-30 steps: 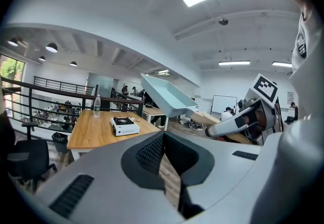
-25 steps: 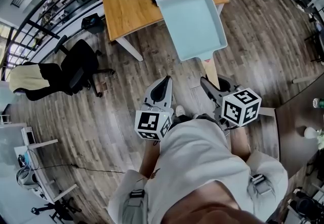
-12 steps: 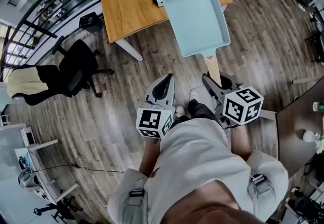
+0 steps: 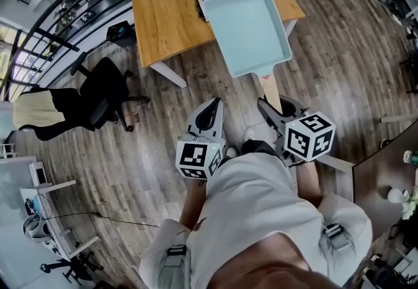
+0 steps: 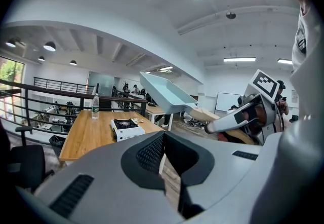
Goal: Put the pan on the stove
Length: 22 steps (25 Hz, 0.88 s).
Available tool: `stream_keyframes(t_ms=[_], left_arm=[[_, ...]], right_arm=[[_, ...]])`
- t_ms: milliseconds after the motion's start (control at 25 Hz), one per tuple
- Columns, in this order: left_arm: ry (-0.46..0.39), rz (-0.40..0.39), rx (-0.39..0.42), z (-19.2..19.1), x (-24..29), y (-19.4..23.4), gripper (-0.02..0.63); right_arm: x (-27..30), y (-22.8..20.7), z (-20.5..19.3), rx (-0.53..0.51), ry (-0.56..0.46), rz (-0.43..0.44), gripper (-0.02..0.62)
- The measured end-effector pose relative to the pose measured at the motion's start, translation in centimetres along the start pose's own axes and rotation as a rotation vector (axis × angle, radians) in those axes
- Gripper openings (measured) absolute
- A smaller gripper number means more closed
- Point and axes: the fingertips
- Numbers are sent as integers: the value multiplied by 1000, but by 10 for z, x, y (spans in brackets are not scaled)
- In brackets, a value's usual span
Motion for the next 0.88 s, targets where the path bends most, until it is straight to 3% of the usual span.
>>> stream_keyframes(t_ms=[560,880], left_arm=[[3,70,-1,20,53,-6,18],[12,74,-15,20,75,16,18]], right_arm=[[9,-43,49,-26,36,53,101],[36,-49,65,-18,50,64,101]])
Point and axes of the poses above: the fingertips, and each gripper's own axes: x forward along the fingers, y to its left, z out of its top, and after that the axes turned 11 degrees about x, right-handed
